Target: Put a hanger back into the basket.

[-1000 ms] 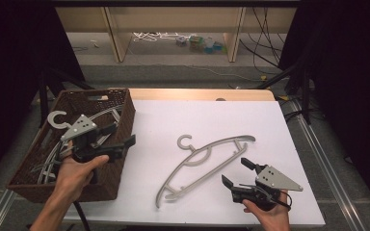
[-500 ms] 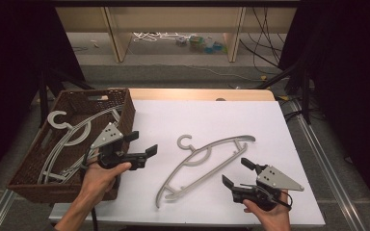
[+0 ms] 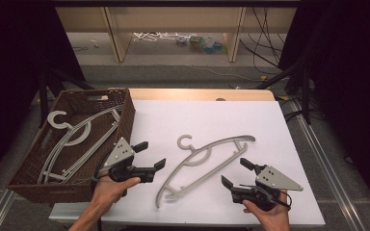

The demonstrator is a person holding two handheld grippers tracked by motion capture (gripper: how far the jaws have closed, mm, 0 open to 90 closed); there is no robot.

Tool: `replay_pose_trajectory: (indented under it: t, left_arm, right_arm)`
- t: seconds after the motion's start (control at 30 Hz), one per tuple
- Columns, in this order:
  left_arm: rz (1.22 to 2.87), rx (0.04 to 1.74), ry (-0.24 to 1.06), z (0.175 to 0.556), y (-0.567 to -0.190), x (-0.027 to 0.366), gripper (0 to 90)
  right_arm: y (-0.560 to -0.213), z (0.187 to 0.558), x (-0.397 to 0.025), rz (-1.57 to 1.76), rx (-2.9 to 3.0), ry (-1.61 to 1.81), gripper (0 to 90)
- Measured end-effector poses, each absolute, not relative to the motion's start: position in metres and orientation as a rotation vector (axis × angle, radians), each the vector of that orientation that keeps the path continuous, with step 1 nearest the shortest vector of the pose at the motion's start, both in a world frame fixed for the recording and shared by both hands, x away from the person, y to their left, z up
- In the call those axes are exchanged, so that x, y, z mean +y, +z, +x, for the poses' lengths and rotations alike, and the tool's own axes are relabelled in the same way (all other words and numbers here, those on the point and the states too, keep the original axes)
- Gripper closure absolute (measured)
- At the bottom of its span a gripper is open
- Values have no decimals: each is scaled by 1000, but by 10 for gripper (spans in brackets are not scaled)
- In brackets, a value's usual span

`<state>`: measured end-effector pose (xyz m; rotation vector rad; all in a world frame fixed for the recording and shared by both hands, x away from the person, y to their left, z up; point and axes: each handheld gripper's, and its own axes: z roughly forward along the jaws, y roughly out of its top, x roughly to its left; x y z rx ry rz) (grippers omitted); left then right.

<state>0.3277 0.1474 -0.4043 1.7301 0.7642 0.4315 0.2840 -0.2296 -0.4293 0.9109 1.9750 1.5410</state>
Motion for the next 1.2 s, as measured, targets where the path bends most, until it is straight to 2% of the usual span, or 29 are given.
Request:
replay_pose_trajectory:
  t: [0.6, 1.2]
  left_arm:
    - [1740, 764, 464, 321, -421, 164, 164]
    - [1816, 802, 407, 325, -430, 146, 160]
  right_arm:
    - [-430, 284, -231, 921, 1977, 1532, 160]
    - [-431, 284, -232, 938, 1982, 1534, 160]
